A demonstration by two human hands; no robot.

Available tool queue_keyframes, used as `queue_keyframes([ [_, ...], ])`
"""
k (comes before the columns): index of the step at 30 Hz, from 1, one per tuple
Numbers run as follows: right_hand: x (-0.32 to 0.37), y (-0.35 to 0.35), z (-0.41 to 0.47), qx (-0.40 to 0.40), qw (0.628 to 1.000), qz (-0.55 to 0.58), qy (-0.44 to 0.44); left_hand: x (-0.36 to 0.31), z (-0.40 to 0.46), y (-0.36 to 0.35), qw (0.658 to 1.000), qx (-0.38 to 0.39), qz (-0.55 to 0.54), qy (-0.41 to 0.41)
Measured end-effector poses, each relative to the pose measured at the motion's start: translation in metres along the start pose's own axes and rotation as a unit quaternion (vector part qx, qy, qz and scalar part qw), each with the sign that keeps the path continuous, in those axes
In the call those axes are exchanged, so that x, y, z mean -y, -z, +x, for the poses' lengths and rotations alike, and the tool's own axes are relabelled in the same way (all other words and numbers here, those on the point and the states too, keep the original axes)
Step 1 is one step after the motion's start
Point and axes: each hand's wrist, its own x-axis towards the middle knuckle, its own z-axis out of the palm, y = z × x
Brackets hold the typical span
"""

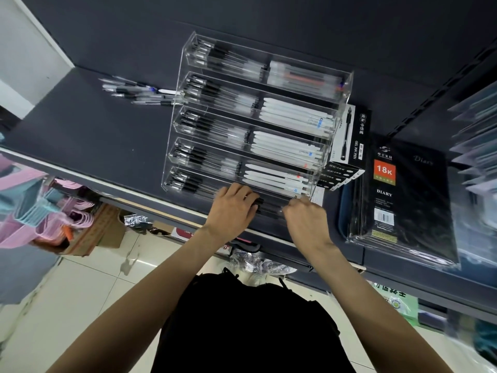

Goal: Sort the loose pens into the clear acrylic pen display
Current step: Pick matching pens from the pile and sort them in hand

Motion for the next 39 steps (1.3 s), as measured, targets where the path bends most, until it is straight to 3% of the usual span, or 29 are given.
queue_keyframes([
  [9,0.006,-0.001,0.0,0.011,0.997,0.078,0.021,-0.015,-0.01,-0.003,0.998,0.024,0.054,-0.001],
  [13,0.002,0.005,0.002,0.0,0.99,0.142,-0.015,-0.008,-0.013,0.004,0.999,0.037,-0.008,-0.032],
  [16,0.013,0.025,0.003,-0.029,0.981,0.193,-0.014,0.022,-0.017,0.026,0.992,-0.066,-0.059,-0.093],
  [19,0.042,0.058,0.016,-0.072,0.962,0.26,0.029,0.078,-0.025,0.065,0.964,-0.218,-0.088,-0.123],
  [21,0.075,0.08,0.036,-0.093,0.949,0.292,0.068,0.136,-0.032,0.089,0.947,-0.294,-0.068,-0.107],
  [23,0.11,0.096,0.061,-0.107,0.936,0.32,0.104,0.198,-0.033,0.102,0.949,-0.308,-0.034,-0.062],
  [26,0.172,0.109,0.116,-0.139,0.931,0.316,0.12,0.296,-0.023,0.106,0.973,-0.226,0.0,0.045],
  [29,0.221,0.104,0.188,-0.161,0.939,0.288,0.092,0.371,0.001,0.1,0.987,-0.062,0.005,0.148],
  [31,0.236,0.094,0.237,-0.136,0.961,0.237,0.048,0.401,0.018,0.095,0.983,0.011,-0.006,0.183],
  [36,0.236,0.078,0.318,-0.053,0.986,0.133,-0.082,0.433,0.058,0.081,0.986,0.056,-0.037,0.153],
  [39,0.229,0.074,0.341,-0.015,0.989,0.106,-0.098,0.434,0.072,0.073,0.993,0.06,-0.018,0.099],
])
